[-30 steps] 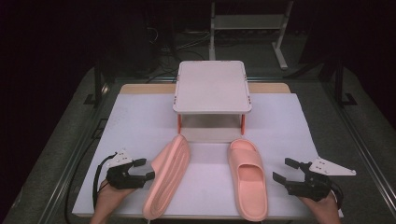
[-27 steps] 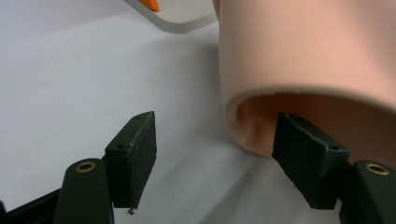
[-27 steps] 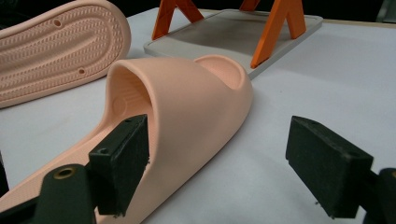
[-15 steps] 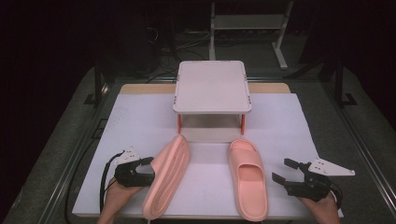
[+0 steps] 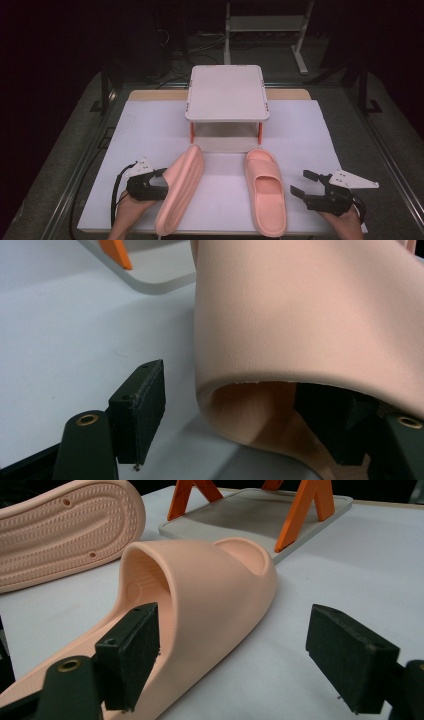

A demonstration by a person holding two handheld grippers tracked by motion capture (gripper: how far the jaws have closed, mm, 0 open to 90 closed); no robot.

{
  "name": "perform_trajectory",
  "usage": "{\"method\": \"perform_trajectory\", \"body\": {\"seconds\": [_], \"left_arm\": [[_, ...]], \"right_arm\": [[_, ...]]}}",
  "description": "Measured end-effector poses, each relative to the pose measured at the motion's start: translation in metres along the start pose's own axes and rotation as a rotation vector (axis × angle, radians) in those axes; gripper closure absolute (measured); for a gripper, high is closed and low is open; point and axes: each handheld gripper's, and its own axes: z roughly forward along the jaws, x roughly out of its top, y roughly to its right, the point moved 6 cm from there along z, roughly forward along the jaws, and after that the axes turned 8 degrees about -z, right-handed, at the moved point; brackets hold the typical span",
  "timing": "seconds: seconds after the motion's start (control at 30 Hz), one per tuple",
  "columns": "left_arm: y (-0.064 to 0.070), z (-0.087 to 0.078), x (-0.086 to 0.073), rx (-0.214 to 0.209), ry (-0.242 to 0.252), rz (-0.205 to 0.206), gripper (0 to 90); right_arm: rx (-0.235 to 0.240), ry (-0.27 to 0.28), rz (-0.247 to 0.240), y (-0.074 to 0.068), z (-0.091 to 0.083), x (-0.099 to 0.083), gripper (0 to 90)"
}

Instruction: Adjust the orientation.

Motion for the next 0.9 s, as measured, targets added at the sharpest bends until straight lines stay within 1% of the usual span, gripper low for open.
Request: {"method": "perform_trajectory", "body": {"seconds": [0.2,0.27,0.3,0.37,0.47,0.57,0.67,0.77,0.8,0.83,0.87,0.9], "left_arm": [[0.008,0.003,0.002,-0.024,0.0,0.014,27.8],[0.009,0.004,0.002,-0.026,0.002,0.017,27.7],[0.012,0.005,0.003,-0.034,0.002,0.02,27.7],[0.015,0.007,0.004,-0.041,0.004,0.024,27.7],[0.018,0.01,0.005,-0.044,0.004,0.028,27.7],[0.022,0.015,0.006,-0.035,0.004,0.025,27.8],[0.027,0.023,0.009,-0.003,0.0,0.034,29.7],[0.031,0.031,0.01,0.021,-0.018,0.048,30.5],[0.033,0.035,0.01,0.023,-0.02,0.052,30.9],[0.037,0.039,0.01,0.006,-0.035,0.052,27.0],[0.039,0.041,0.011,0.015,-0.034,0.067,31.9],[0.042,0.045,0.012,0.008,-0.033,0.068,30.2]], "right_arm": [[0.004,-0.002,-0.002,-0.001,0.0,0.0,20.8],[0.005,-0.003,-0.001,-0.001,0.0,0.0,20.8],[0.006,-0.003,-0.003,-0.001,0.0,0.0,20.8],[0.007,-0.003,-0.002,-0.001,0.001,0.0,20.9],[0.007,-0.003,-0.004,-0.001,0.001,0.0,20.9],[0.007,-0.005,-0.004,-0.001,0.001,0.0,20.9],[0.008,-0.007,-0.003,-0.002,0.002,0.0,20.9],[0.01,-0.008,-0.006,-0.003,0.002,0.0,20.9],[0.011,-0.008,-0.006,-0.004,0.002,0.0,20.9],[0.012,-0.009,-0.004,-0.004,0.002,-0.001,20.8],[0.012,-0.008,-0.004,-0.004,0.001,-0.001,20.8],[0.012,-0.007,-0.003,-0.004,0.001,0.0,20.9]]}}
